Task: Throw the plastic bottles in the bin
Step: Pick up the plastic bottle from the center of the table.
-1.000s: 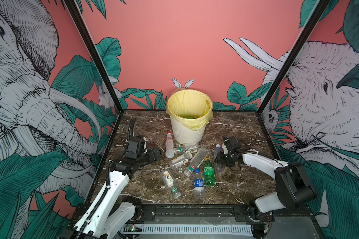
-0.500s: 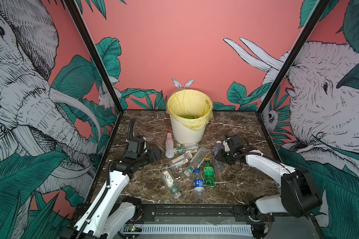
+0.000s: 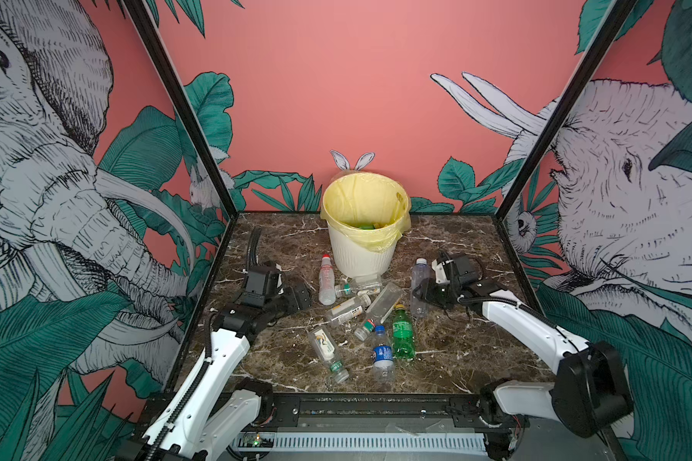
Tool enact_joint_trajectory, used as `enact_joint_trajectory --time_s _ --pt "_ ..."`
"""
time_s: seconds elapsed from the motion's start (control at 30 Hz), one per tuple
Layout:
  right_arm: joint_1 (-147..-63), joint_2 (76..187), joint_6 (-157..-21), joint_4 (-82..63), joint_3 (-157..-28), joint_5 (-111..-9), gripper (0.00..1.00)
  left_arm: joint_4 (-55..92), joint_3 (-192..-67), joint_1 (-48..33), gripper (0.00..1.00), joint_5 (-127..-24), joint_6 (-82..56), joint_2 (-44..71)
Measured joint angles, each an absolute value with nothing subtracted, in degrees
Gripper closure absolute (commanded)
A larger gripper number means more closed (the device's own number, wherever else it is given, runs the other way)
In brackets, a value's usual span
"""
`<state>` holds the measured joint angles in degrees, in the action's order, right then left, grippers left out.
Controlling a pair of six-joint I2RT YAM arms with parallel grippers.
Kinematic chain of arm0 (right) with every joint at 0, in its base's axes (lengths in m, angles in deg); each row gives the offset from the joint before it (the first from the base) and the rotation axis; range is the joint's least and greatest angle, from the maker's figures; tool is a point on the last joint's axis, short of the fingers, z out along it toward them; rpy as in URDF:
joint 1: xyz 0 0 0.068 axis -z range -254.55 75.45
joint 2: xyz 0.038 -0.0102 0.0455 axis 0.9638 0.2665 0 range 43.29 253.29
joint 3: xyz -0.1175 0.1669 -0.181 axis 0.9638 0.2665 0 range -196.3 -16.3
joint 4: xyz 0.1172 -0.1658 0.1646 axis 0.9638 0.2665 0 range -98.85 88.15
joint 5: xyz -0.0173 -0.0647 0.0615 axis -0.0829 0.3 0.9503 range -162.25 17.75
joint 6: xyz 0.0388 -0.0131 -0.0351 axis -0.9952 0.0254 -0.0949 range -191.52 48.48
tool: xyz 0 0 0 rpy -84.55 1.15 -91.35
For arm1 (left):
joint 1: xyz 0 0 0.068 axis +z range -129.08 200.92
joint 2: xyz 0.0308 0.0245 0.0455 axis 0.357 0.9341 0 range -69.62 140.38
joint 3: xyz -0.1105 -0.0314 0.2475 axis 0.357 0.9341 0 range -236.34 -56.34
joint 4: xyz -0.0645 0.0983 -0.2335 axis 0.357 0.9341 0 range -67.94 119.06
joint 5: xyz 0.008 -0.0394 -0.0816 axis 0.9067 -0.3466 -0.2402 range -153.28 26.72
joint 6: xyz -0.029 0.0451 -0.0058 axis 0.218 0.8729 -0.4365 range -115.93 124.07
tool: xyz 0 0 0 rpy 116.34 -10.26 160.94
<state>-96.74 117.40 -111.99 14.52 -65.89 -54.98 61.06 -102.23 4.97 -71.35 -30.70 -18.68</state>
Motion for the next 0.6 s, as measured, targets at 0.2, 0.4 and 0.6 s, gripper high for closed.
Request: enact_joint_trajectory --time_s 0.2,0.4,0.6 --pt "-96.8 113.7 -113.5 11.6 -65.9 -53.3 0.54 60.9 -102.2 5.0 0.01 -71.4 -30.7 -18.0" --pt "-96.8 111.0 -115.0 7.3 -65.9 -51.5 0.54 60.8 -102.2 5.0 0.01 -71.4 -30.8 -17.5" --pt "-96.8 109.7 -116.1 3.2 -65.5 -49.9 0.54 60.7 -102.2 5.0 0.01 -71.4 -30.9 -17.5"
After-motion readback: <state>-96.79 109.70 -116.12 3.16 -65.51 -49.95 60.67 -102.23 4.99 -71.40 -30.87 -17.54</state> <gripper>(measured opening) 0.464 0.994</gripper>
